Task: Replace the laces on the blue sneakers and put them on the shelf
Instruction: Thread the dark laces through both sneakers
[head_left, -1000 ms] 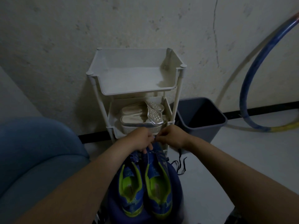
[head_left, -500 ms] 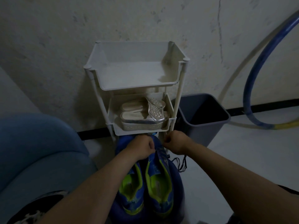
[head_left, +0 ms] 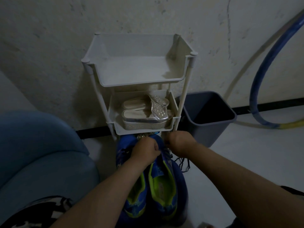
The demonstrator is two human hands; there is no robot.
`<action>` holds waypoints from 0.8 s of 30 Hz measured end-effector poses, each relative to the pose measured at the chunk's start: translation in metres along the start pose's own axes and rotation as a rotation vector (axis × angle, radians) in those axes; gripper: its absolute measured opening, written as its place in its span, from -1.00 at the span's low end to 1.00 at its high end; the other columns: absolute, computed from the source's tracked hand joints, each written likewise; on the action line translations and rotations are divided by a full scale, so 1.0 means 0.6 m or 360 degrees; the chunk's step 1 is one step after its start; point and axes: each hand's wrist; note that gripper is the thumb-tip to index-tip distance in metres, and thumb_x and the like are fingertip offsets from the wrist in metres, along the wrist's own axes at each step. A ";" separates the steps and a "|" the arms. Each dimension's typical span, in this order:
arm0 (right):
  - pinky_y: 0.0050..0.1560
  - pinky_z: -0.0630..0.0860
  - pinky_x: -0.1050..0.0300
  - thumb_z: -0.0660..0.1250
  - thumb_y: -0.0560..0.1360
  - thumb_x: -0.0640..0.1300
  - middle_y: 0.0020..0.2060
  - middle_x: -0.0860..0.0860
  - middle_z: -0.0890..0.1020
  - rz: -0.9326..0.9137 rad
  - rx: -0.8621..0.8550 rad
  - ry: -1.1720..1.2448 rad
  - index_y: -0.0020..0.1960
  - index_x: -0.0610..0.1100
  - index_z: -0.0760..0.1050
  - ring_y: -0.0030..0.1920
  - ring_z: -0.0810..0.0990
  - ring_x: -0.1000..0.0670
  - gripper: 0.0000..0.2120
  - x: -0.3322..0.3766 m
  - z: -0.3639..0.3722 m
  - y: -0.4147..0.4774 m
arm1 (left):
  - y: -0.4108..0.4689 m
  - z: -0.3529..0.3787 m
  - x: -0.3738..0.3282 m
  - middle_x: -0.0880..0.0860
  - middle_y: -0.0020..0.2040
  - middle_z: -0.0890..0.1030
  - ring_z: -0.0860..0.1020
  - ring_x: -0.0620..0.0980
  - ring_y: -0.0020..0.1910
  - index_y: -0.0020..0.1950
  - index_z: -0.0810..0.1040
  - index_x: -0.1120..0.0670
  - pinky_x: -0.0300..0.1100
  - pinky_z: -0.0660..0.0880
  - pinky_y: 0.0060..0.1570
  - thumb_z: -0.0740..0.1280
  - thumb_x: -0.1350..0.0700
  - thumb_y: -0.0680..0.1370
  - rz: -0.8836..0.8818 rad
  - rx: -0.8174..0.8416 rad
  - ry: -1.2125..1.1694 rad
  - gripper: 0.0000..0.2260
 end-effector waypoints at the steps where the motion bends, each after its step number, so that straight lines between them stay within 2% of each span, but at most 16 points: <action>1: -0.04 0.59 0.05 0.39 0.52 -0.04 0.00 0.00 0.64 -0.0017 0.0006 -0.0035 0.08 -0.04 0.59 0.00 0.63 -0.05 -0.84 0.000 0.001 0.001 | 0.000 0.001 0.001 0.00 -0.26 0.66 0.59 -0.07 -0.26 -0.22 0.68 0.09 -0.16 0.56 -0.17 0.45 0.11 0.45 -0.0002 -0.0005 -0.0010 -0.92; 4: -0.09 0.55 0.07 0.34 0.56 -0.05 -0.01 -0.02 0.65 -0.0079 -0.0042 -0.0052 0.08 -0.08 0.59 -0.02 0.65 -0.07 -0.84 0.001 0.005 0.003 | 0.000 0.000 0.001 0.01 -0.27 0.65 0.59 -0.04 -0.25 -0.27 0.65 0.10 -0.14 0.56 -0.19 0.46 0.10 0.43 -0.0010 -0.0016 -0.0010 -0.89; 6: -0.08 0.54 0.06 0.27 0.59 -0.03 -0.01 -0.03 0.64 -0.0122 -0.0091 -0.0033 0.11 -0.09 0.58 -0.01 0.65 -0.08 -0.81 0.007 0.008 0.003 | -0.001 0.000 0.000 0.05 -0.30 0.61 0.57 0.01 -0.27 -0.37 0.53 0.09 -0.13 0.52 -0.25 0.45 0.11 0.42 -0.0020 -0.0017 0.0009 -0.81; 8: -0.07 0.55 0.07 0.25 0.61 -0.03 0.00 -0.03 0.63 -0.0111 -0.0096 0.0017 0.13 -0.07 0.56 0.01 0.64 -0.07 -0.80 0.014 0.015 0.002 | -0.004 -0.001 -0.002 0.06 -0.28 0.60 0.57 0.02 -0.24 -0.36 0.47 0.08 -0.12 0.51 -0.25 0.44 0.12 0.43 -0.0030 -0.0021 0.0024 -0.79; 12: -0.10 0.54 0.08 0.30 0.56 0.04 -0.04 -0.03 0.64 0.0252 -0.0053 0.0382 0.05 -0.07 0.61 -0.02 0.63 -0.06 -0.78 0.016 0.012 -0.002 | -0.007 0.000 -0.004 0.08 -0.25 0.65 0.60 0.02 -0.23 -0.23 0.63 0.14 -0.09 0.56 -0.20 0.44 0.10 0.45 0.0007 -0.0054 0.0022 -0.87; 16: -0.11 0.60 0.07 0.39 0.48 0.05 -0.11 -0.01 0.64 0.0501 -0.0095 0.0712 -0.04 -0.07 0.62 -0.09 0.63 -0.02 -0.81 0.017 0.013 -0.003 | -0.006 0.000 -0.004 0.09 -0.22 0.67 0.61 0.00 -0.22 -0.21 0.66 0.14 -0.08 0.58 -0.16 0.44 0.10 0.45 0.0032 -0.0068 0.0003 -0.88; 20: 0.03 0.61 -0.01 0.37 0.51 -0.07 -0.09 -0.06 0.67 0.0443 0.0068 0.0950 -0.03 -0.12 0.64 -0.04 0.64 -0.04 -0.85 0.014 0.021 0.000 | -0.006 -0.001 -0.004 0.06 -0.23 0.67 0.61 -0.02 -0.22 -0.22 0.67 0.13 -0.10 0.58 -0.15 0.44 0.10 0.46 0.0033 -0.0063 -0.0012 -0.88; 24: 0.09 0.58 0.00 0.35 0.54 -0.10 -0.05 -0.06 0.67 0.0334 0.0096 0.0968 -0.01 -0.11 0.66 -0.01 0.62 -0.03 -0.86 0.010 0.017 -0.002 | -0.008 -0.001 -0.005 0.06 -0.25 0.67 0.61 -0.02 -0.24 -0.24 0.67 0.13 -0.12 0.58 -0.17 0.44 0.11 0.46 0.0033 -0.0071 -0.0011 -0.88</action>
Point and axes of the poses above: each hand's wrist, its own y-axis towards the middle knuckle, its own z-axis out of the palm, x = y × z
